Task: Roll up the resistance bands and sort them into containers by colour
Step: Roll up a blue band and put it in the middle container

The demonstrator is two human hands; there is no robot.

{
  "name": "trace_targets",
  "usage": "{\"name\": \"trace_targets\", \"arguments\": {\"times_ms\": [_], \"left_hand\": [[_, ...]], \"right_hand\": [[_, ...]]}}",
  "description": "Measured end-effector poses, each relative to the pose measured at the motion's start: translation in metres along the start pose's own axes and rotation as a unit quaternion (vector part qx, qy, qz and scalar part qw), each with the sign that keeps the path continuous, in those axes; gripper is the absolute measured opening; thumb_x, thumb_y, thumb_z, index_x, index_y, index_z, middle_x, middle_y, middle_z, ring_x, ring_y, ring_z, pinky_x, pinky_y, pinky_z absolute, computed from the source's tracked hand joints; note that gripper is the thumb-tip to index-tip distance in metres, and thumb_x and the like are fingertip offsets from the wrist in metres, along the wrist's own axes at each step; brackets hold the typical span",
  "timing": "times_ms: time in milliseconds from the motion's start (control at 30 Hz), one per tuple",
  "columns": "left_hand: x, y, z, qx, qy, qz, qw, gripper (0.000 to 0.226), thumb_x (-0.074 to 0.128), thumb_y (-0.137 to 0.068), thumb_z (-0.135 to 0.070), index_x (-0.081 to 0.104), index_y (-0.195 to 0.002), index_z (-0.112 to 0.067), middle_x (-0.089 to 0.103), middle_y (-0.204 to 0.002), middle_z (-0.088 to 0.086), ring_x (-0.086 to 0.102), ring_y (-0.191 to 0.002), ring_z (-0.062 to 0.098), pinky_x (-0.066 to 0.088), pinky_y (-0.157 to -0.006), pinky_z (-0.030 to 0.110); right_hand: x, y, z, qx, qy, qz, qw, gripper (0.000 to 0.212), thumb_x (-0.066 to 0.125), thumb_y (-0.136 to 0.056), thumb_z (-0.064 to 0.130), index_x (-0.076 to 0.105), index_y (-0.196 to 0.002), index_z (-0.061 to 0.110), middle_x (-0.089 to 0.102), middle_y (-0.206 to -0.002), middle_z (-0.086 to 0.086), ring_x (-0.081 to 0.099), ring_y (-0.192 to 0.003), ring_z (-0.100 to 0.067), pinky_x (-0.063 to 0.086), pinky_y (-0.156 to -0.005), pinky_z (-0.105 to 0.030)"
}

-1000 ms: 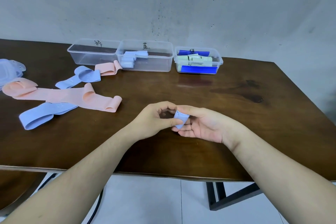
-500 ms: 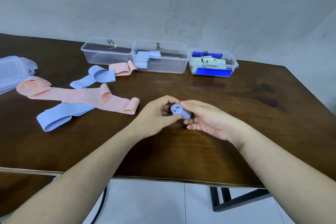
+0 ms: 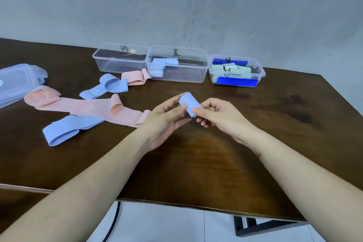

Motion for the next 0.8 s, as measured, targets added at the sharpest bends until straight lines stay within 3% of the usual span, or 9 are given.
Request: {"name": "trace_targets", "arguments": {"times_ms": [100,200,267,367,467,533,633,733,800], "left_hand": [[0.01,-0.007,0.001,-0.027,0.069,0.004,0.997,0.039,0.053,-0.1,-0.011,0.052,-0.139,-0.008,0.061,-0.132,0.022,0.058,-0.125,0.033,0.045,-0.108,0.046],[0.015,-0.017,-0.001,-0.051,0.119,-0.022,0.991,0.037,0.05,-0.1,-0.01,0.051,-0.136,-0.002,0.06,-0.131,0.025,0.058,-0.124,0.034,0.043,-0.109,0.049],[0.017,-0.024,-0.005,-0.052,0.136,-0.036,0.989,0.034,0.048,-0.098,-0.008,0.053,-0.131,-0.001,0.061,-0.128,0.025,0.061,-0.119,0.034,0.045,-0.107,0.049],[0.016,-0.033,-0.015,-0.051,0.144,-0.052,0.987,0.034,0.049,-0.095,-0.007,0.056,-0.128,-0.003,0.065,-0.113,0.02,0.067,-0.101,0.032,0.055,-0.094,0.045],[0.018,-0.045,-0.024,-0.054,0.118,-0.064,0.989,0.04,0.052,-0.096,-0.011,0.054,-0.136,-0.015,0.064,-0.112,0.013,0.064,-0.08,0.025,0.054,-0.073,0.033],[0.017,-0.055,-0.029,-0.044,0.088,-0.079,0.992,0.04,0.053,-0.098,-0.014,0.052,-0.137,-0.023,0.066,-0.108,0.011,0.06,-0.072,0.021,0.049,-0.066,0.028],[0.015,-0.069,-0.039,-0.029,0.015,-0.091,0.995,0.033,0.055,-0.098,-0.019,0.054,-0.131,-0.024,0.068,-0.104,0.006,0.058,-0.067,0.017,0.047,-0.064,0.024],[0.009,-0.08,-0.05,-0.032,-0.029,-0.118,0.992,0.023,0.056,-0.1,-0.02,0.054,-0.123,-0.018,0.068,-0.094,0.005,0.058,-0.061,0.014,0.048,-0.056,0.021],[-0.003,-0.089,-0.061,-0.031,-0.056,-0.148,0.987,0.017,0.057,-0.1,-0.022,0.055,-0.116,-0.015,0.068,-0.087,0.005,0.058,-0.057,0.013,0.048,-0.053,0.02]], "right_hand": [[-0.005,-0.009,0.006,-0.044,0.067,-0.002,0.997,0.033,0.077,-0.082,0.046,0.07,-0.094,0.016,0.073,-0.076,0.004,0.061,-0.065,-0.002,0.053,-0.07,-0.027],[-0.018,-0.023,0.008,-0.081,0.099,-0.002,0.992,0.038,0.079,-0.076,0.052,0.069,-0.086,0.016,0.06,-0.065,0.012,0.049,-0.059,0.0,0.041,-0.063,-0.022],[-0.03,-0.032,0.012,-0.122,0.127,0.011,0.984,0.035,0.082,-0.074,0.05,0.066,-0.089,0.022,0.055,-0.072,0.012,0.044,-0.064,-0.001,0.038,-0.062,-0.02],[-0.044,-0.046,0.021,-0.192,0.167,0.049,0.966,0.033,0.081,-0.082,0.031,0.059,-0.106,0.038,0.059,-0.103,0.016,0.051,-0.083,0.0,0.041,-0.071,-0.013],[-0.052,-0.06,0.033,-0.258,0.185,0.096,0.943,0.046,0.072,-0.087,0.009,0.056,-0.121,0.038,0.057,-0.125,0.021,0.053,-0.112,0.007,0.042,-0.089,-0.01],[-0.053,-0.068,0.04,-0.294,0.194,0.111,0.929,0.049,0.069,-0.088,0.003,0.059,-0.127,0.03,0.057,-0.132,0.022,0.049,-0.121,0.012,0.036,-0.098,-0.006],[-0.053,-0.084,0.05,-0.332,0.207,0.103,0.915,0.043,0.071,-0.087,0.005,0.064,-0.126,0.022,0.06,-0.127,0.023,0.053,-0.12,0.008,0.04,-0.097,-0.011],[-0.052,-0.103,0.054,-0.327,0.223,0.071,0.916,0.033,0.075,-0.087,0.016,0.07,-0.119,0.024,0.068,-0.116,0.016,0.062,-0.109,-0.002,0.049,-0.095,-0.026],[-0.051,-0.118,0.059,-0.31,0.229,0.064,0.92,0.031,0.077,-0.087,0.021,0.071,-0.116,0.03,0.069,-0.112,0.018,0.062,-0.106,0.001,0.048,-0.095,-0.022]]}}
Point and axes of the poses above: each hand's wrist, its own y-axis away from the middle knuckle, its own x-axis out of the palm, z = x × y, the point moved 5 cm from there along -y, towards the middle knuckle
